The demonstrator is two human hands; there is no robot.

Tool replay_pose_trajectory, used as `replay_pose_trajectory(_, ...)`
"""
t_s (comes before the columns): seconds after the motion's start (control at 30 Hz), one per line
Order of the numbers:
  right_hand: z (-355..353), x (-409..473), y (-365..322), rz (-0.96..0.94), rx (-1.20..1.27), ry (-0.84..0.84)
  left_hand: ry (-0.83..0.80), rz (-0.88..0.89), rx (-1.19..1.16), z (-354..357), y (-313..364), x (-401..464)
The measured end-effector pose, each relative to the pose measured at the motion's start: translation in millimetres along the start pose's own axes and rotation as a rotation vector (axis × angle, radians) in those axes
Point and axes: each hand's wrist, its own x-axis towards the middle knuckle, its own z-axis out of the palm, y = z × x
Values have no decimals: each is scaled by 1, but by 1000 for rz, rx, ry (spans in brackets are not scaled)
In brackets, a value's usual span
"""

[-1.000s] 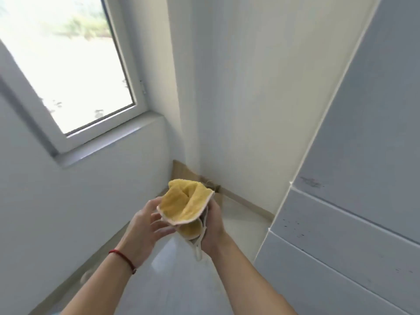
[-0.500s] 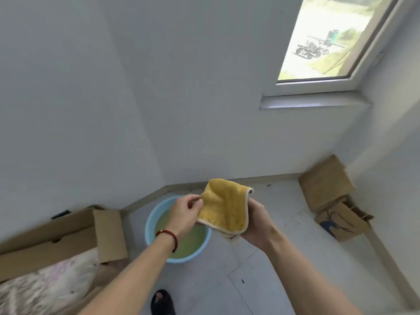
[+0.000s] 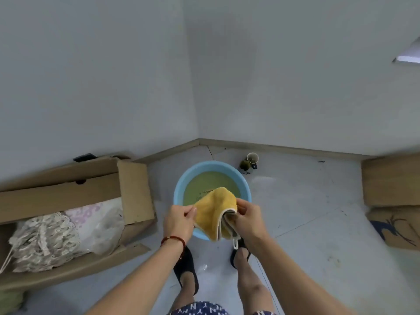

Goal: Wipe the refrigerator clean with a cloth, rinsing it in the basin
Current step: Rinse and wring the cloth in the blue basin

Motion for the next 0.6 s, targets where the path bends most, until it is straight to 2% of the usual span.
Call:
replay_pose_trajectory(0.03,3,44,19,-37,-123,-21,124,-6,58,12,-19,37)
replay_pose_trajectory(0.07,-1,53,26,-54,-233,6,166,-42,81,11,-25,43)
replay_pose_trajectory(0.13,-6,104,53,-58,-415,40,184,-135,23,22,-47,82)
replay_pose_trajectory(0.23,-3,195,113,-131,-595,-34,157,-234,-28,67,-85,163)
replay_pose_trajectory(0.37,13,297,213,-240,-834,-89,109,-123,204,130,-151,277)
replay_pose_trajectory(0.47,30,345,278,-257,-1168,-89,167,-101,428,163,-204,340)
replay_pose_trajectory(0.5,35,354,290,-215,-1176,-63,181,-152,491,174,-217,349)
replay_pose_trajectory(0.6,58,376,308,-47,-964,63,267,-311,489,212,-230,354)
